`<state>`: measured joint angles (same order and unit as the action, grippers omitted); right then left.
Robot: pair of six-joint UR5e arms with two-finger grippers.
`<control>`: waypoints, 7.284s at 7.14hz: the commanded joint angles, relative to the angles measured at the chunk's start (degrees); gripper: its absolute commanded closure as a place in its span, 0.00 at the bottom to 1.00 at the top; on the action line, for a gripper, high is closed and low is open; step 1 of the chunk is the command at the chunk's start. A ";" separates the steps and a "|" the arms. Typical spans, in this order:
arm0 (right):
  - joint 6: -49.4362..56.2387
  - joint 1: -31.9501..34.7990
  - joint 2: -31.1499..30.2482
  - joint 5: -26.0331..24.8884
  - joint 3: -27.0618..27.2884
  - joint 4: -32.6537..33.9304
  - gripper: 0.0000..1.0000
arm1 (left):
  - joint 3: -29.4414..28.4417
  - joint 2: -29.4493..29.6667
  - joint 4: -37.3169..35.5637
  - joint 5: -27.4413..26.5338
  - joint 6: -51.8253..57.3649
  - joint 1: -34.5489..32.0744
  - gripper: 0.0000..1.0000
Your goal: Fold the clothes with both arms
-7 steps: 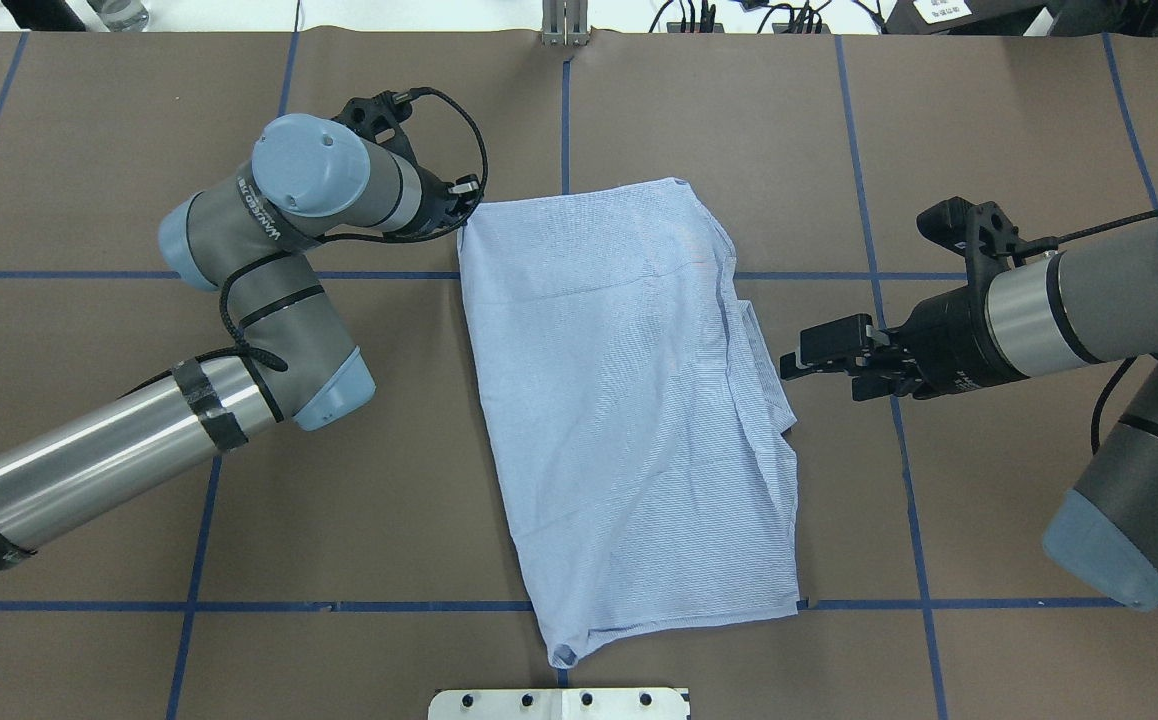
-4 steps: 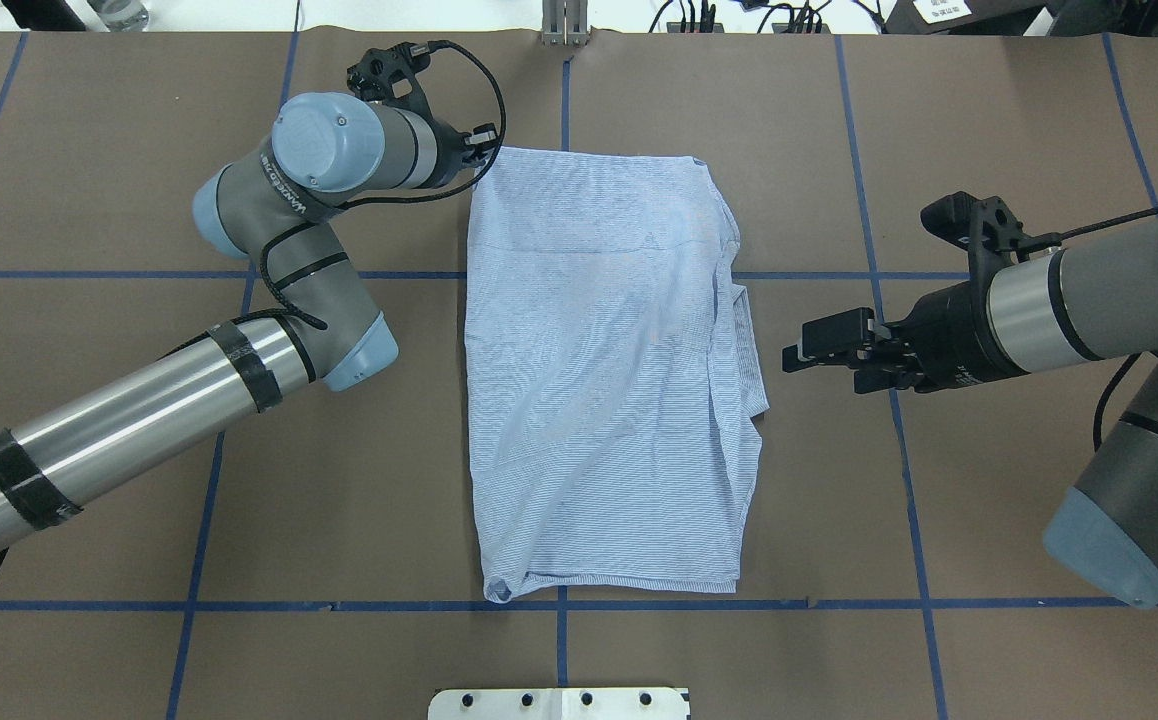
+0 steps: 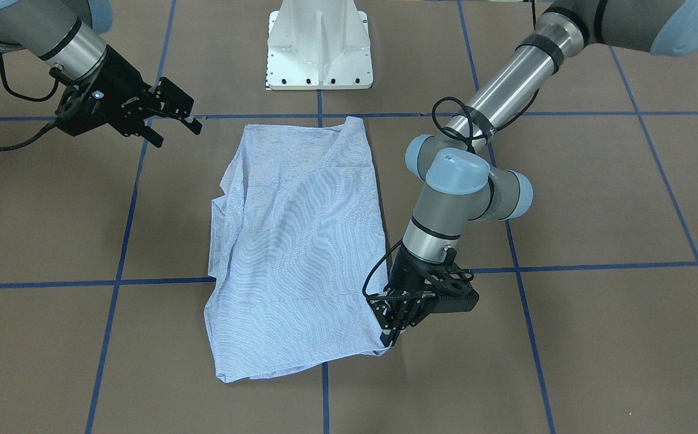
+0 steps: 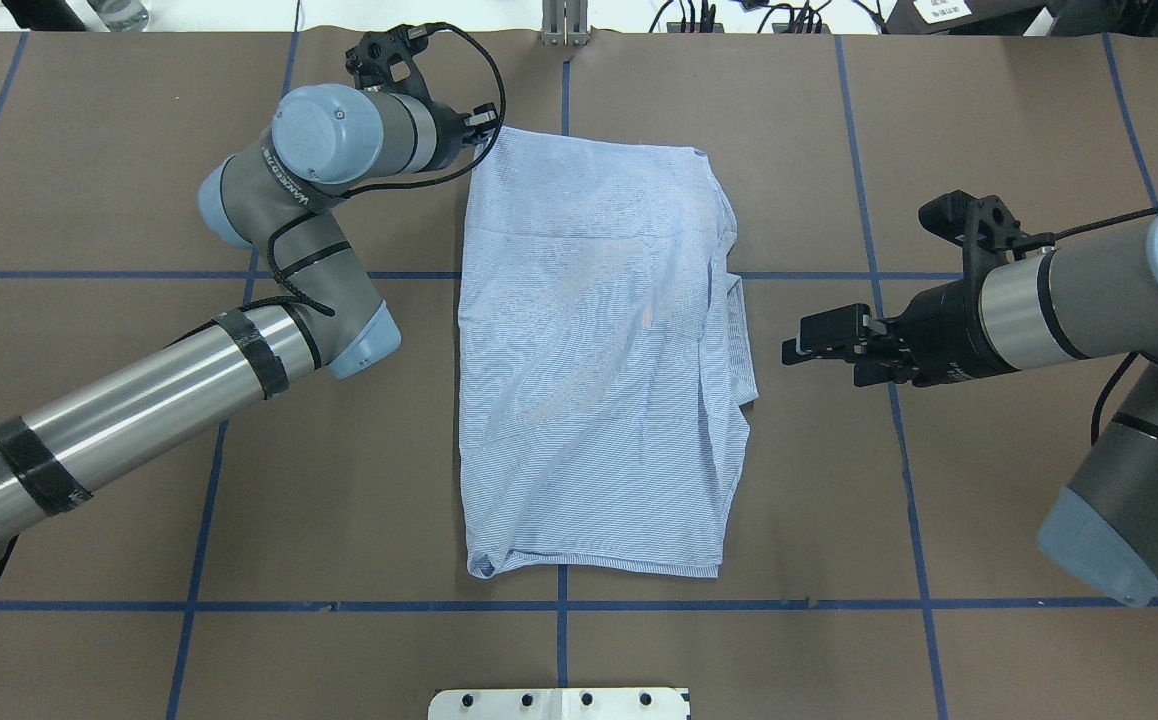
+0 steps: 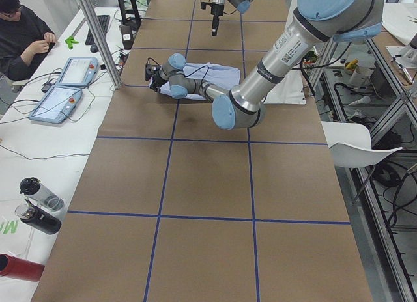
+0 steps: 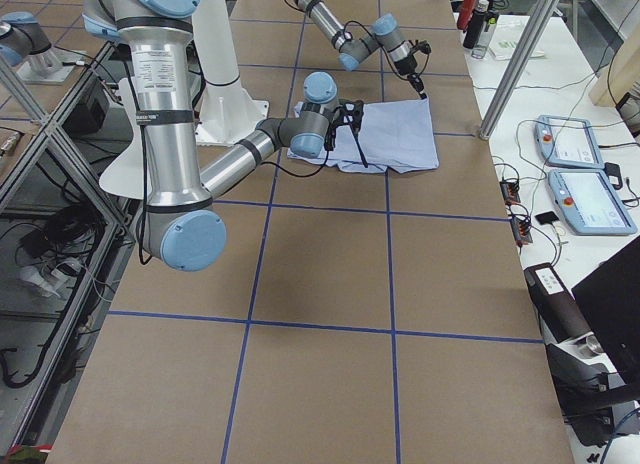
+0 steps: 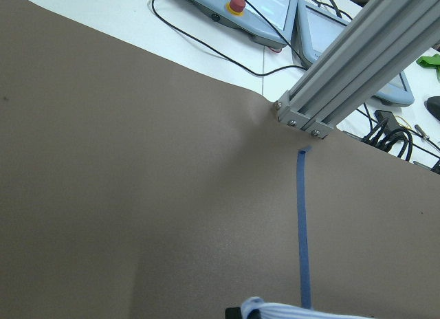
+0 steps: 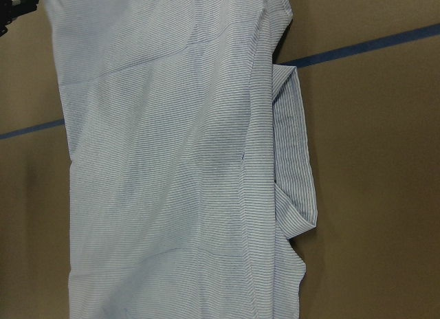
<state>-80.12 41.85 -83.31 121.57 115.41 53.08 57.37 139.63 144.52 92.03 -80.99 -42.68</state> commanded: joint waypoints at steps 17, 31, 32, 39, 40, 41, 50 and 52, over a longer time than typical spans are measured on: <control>22.80 -10.13 21.00 -16.01 -16.89 43.85 0.00 | 16.28 -8.06 -0.73 9.83 -0.49 -2.76 0.00; 20.46 -8.98 15.99 -10.57 5.35 46.06 0.00 | 47.75 -22.74 -25.59 11.44 -29.47 21.90 0.01; 19.22 -9.15 16.25 -10.56 5.53 45.97 0.00 | 47.49 -22.82 -26.30 9.24 -30.88 24.90 0.01; 19.21 -9.24 16.69 -10.65 5.09 45.97 0.00 | 47.31 -25.90 -31.67 8.16 -30.99 26.95 0.10; 19.21 -9.16 16.52 -10.65 5.01 45.97 0.00 | 47.39 -25.73 -31.67 8.25 -30.99 27.04 0.13; 19.21 -9.15 16.43 -10.57 5.00 45.97 0.00 | 47.40 -25.72 -31.67 8.25 -30.99 27.82 0.15; 18.78 -9.15 16.25 -10.56 5.09 46.06 0.00 | 53.51 -26.07 -31.75 8.78 -30.37 28.01 1.00; 6.46 -11.59 16.25 -10.48 4.66 43.27 0.00 | 55.74 -26.78 -33.16 8.69 -30.02 27.83 1.00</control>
<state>-66.15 31.94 -67.07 111.10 120.30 98.38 111.88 113.13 111.87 100.75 -111.18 -14.73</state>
